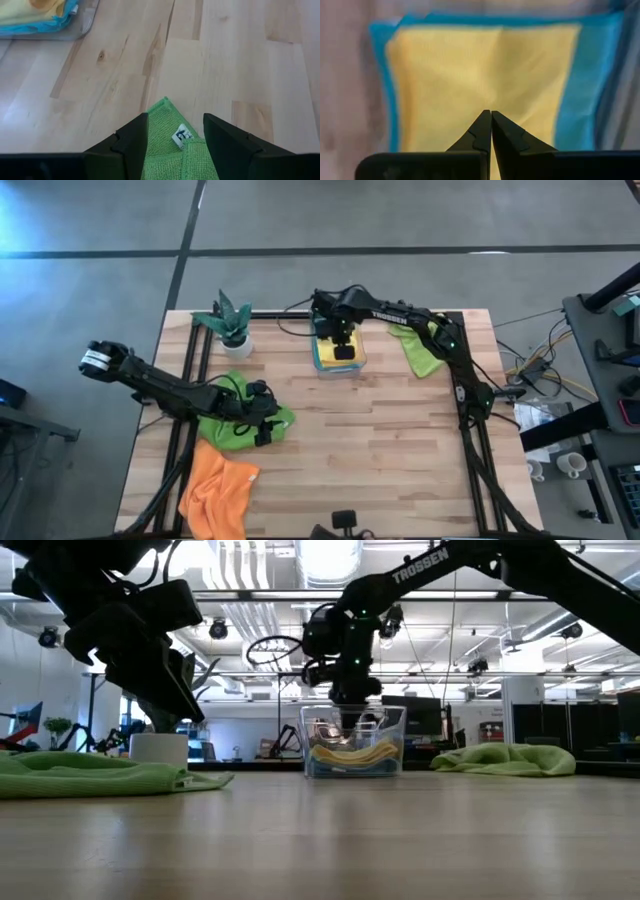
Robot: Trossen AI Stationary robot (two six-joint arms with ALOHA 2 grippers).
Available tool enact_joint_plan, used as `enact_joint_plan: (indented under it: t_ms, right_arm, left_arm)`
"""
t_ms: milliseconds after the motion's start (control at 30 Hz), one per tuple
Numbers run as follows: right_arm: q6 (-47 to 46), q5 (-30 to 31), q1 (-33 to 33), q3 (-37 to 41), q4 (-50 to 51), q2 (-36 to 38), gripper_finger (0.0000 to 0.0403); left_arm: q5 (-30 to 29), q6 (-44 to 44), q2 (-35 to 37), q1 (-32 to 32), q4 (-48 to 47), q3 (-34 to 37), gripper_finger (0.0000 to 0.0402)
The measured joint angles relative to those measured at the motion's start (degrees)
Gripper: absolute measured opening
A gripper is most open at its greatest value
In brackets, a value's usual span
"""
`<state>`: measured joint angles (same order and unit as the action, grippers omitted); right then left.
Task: Fold microfiber towels
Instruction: Stack the yellow microfiber cloth on top on the blue microfiber cloth into the bin
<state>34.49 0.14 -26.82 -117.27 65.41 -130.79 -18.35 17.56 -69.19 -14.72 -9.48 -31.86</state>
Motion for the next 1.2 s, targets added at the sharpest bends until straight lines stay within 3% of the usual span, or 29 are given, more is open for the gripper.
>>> enact_joint_plan:
  t_ms: [200, 500, 733, 967, 1200]
  right_arm:
    - [-2.5, 1.4, -1.0, 2.8, 4.2, -1.3, 0.0008]
    - [-1.5, 1.4, -0.2, 7.0, -5.8, -2.1, 0.0008]
    - [-2.3, 4.9, -0.1, 4.7, 0.7, 0.5, 0.0008]
    - [-3.6, -5.3, 1.2, 4.2, -7.5, 2.9, 0.0008]
    - [-11.6, -10.5, 2.3, 5.0, -11.2, -2.2, 0.0008]
  left_arm:
    - [0.0, 0.1, 0.0, 0.0, 0.0, 0.0, 0.0175]
    - [0.1, 0.1, 0.0, 0.0, 0.0, 0.0, 0.0175]
    - [0.1, 0.1, 0.0, 0.0, 0.0, 0.0, 0.0175]
    - [0.1, 0.0, 0.0, 0.0, 0.0, 0.0, 0.0175]
    - [0.1, 0.1, 0.0, -0.1, -0.1, 0.0, 0.0175]
